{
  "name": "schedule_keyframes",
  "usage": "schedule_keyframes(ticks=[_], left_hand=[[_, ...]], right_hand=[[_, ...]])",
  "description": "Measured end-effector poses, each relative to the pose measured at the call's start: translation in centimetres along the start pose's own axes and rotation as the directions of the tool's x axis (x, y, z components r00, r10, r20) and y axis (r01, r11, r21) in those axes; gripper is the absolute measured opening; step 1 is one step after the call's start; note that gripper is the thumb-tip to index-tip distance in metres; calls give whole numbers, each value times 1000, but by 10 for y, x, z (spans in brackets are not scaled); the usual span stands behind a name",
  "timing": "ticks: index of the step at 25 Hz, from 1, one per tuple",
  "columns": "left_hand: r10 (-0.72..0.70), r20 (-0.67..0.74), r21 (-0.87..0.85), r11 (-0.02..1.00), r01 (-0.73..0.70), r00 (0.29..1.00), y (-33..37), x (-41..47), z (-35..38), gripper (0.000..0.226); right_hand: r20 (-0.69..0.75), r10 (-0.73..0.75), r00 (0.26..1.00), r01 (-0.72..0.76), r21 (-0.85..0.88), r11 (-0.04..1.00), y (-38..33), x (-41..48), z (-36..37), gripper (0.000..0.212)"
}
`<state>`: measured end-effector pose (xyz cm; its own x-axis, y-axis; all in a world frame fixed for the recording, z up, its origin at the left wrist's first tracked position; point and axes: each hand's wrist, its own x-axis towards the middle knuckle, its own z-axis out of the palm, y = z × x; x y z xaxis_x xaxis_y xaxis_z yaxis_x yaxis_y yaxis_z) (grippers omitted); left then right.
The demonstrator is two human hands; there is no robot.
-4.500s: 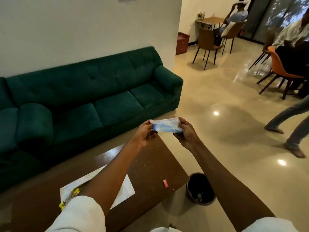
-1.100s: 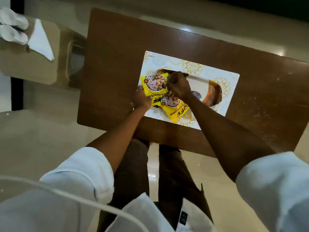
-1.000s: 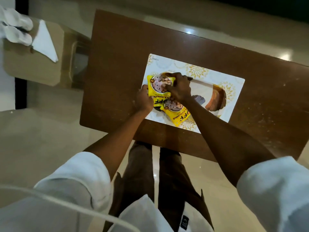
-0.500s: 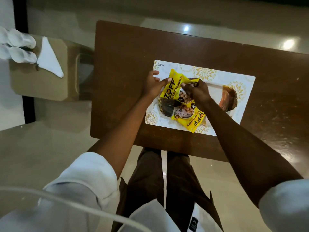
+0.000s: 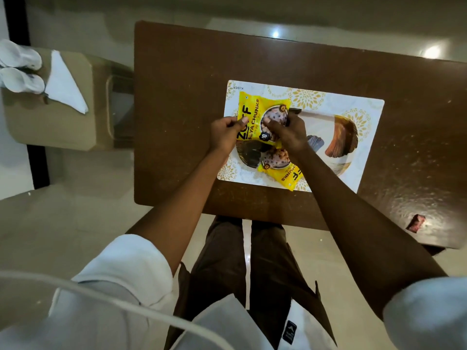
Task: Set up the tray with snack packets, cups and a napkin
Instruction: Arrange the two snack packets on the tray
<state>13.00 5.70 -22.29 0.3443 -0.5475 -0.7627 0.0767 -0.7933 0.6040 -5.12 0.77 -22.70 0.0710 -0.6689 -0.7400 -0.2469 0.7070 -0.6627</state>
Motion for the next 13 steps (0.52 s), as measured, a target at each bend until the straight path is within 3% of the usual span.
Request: schedule_keyframes(ticks=[3, 6, 11, 13], left_hand=[[-13, -20, 72, 997, 14, 1000, 8, 3, 0, 36], [-2, -62, 208, 978, 15, 998, 7, 5, -6, 69], [-14, -71, 217, 976, 29, 997, -12, 2, 10, 56], [155, -147, 389, 917, -87, 977, -14, -6, 10, 56]], right_hand=[[-131, -13, 991, -7, -153, 988, 2, 1, -1, 55], [-203, -192, 960, 88, -435, 896, 11, 1, 2, 68], [-84, -224, 971, 147, -526, 837, 23, -4, 9, 82], [-94, -264, 960, 162, -585, 795, 24, -3, 11, 75]])
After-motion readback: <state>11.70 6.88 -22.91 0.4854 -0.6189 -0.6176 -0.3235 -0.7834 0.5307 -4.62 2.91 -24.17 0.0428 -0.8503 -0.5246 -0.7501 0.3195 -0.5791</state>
